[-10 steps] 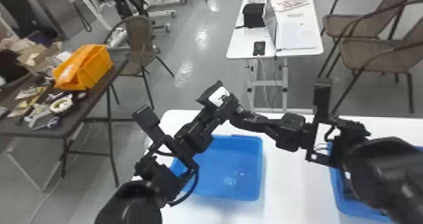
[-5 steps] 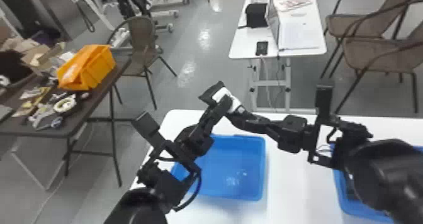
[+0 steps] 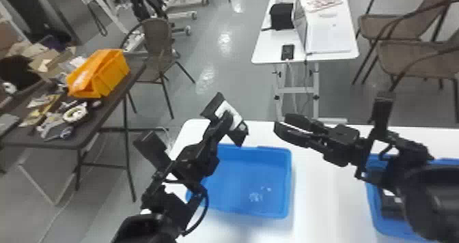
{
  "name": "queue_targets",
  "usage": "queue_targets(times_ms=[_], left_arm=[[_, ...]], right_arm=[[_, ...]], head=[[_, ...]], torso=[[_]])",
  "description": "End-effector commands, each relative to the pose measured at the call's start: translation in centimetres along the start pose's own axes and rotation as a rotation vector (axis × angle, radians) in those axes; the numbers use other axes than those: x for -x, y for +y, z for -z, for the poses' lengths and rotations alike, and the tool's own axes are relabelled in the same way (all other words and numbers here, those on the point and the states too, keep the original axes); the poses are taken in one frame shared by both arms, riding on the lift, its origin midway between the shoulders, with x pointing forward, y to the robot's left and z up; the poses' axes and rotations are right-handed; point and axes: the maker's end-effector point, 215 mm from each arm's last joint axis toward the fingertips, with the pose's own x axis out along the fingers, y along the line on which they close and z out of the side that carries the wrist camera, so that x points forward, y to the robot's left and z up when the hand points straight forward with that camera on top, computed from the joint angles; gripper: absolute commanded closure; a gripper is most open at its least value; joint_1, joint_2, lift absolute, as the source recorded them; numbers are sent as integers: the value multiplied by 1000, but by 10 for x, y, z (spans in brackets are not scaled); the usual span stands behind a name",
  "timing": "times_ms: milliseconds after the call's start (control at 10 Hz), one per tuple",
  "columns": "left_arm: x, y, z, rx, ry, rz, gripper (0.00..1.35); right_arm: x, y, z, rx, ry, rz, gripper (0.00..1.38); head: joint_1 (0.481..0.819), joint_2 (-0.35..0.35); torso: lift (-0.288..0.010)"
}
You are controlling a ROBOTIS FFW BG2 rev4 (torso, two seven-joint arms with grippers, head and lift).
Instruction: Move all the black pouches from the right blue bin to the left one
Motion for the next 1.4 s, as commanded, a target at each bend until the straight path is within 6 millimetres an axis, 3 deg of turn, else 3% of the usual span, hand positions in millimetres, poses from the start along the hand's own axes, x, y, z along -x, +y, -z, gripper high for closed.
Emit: queue_targets(times_ms=[0,200,300,600,800,900,1000,1300], left_arm=[[18,38,26,-162,59,-85,1217],[29,61,60,-370,165,-119,1217],[31,63,80,-392,201,-111,1217],[16,50,108,-468,260,-11,1168],[12,47,81,-492,170,-18,94],[14,46,65,-492,117,-23,-2],[18,41,53,-453,62,-27,96],[46,45,7,-390,-31,-67,94]], right_arm=[[35,-28,-3,58,-3,116,107],[82,-51,-6,51,-80,247,131],[92,-57,-5,48,-85,285,131],[96,-61,5,34,-59,311,133],[115,-73,2,99,-33,410,133],[136,-83,8,130,5,497,133],[163,-95,23,108,19,580,133],[238,-110,76,40,92,736,133]], head=[[695,301],[695,282],[695,259],[695,207],[695,188],[695,178],[695,169],[695,116]], torso=[[0],[0],[0],[0],[0],[0],[0],[0]])
